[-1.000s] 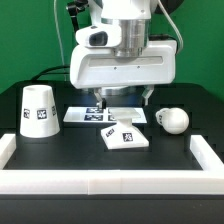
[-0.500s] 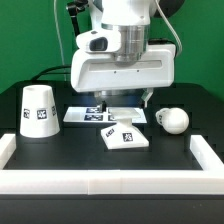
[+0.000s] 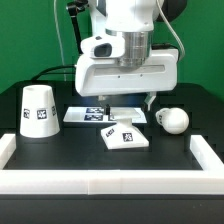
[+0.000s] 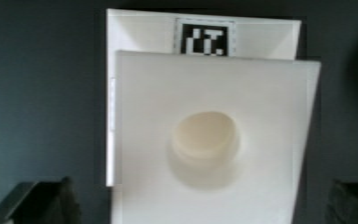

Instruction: Assemble lamp

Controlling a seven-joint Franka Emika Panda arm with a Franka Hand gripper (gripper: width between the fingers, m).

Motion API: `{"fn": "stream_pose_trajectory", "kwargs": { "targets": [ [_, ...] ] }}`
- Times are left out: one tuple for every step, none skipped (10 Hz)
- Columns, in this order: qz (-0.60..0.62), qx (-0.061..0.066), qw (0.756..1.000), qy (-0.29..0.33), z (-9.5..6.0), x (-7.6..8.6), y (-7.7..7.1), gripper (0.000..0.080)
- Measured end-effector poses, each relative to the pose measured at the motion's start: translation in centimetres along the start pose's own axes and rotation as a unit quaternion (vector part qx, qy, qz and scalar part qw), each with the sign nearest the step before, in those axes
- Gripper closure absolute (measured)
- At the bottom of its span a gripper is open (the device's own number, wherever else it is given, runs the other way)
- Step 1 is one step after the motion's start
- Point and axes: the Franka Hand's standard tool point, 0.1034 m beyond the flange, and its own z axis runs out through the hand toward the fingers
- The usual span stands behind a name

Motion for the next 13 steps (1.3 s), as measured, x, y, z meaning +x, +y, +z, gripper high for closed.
{"fn": "stream_pose_trajectory", "kwargs": {
  "targets": [
    [-0.002,0.000,1.000,0.000,0.23,-0.12,-0.09,0.0100],
    [-0.004,0.000,1.000,0.000,0.43,-0.27,-0.07,0.0100],
    [-0.007,0.000,1.000,0.000,0.54,-0.37,-0.05,0.0100],
    [-0.008,0.000,1.000,0.000,0.58,-0.42,-0.03,0.0100],
    [-0.008,0.001,1.000,-0.001,0.58,-0.44,-0.04,0.0100],
    [-0.009,0.001,1.000,0.000,0.58,-0.44,-0.04,0.0100],
    [-0.009,0.001,1.000,0.000,0.59,-0.43,-0.03,0.0220],
    [-0.013,0.000,1.000,0.004,0.56,-0.24,0.03,0.0265],
    [-0.013,0.000,1.000,0.005,0.56,-0.23,0.01,0.0265],
    [-0.013,0.000,1.000,0.005,0.55,-0.22,0.00,0.0265],
    [-0.013,0.000,1.000,0.005,0.55,-0.22,0.00,0.0265],
    [-0.013,0.000,1.000,0.005,0.55,-0.22,0.00,0.0265],
    [-0.013,0.000,1.000,0.005,0.55,-0.22,-0.01,0.0265]
  ]
}}
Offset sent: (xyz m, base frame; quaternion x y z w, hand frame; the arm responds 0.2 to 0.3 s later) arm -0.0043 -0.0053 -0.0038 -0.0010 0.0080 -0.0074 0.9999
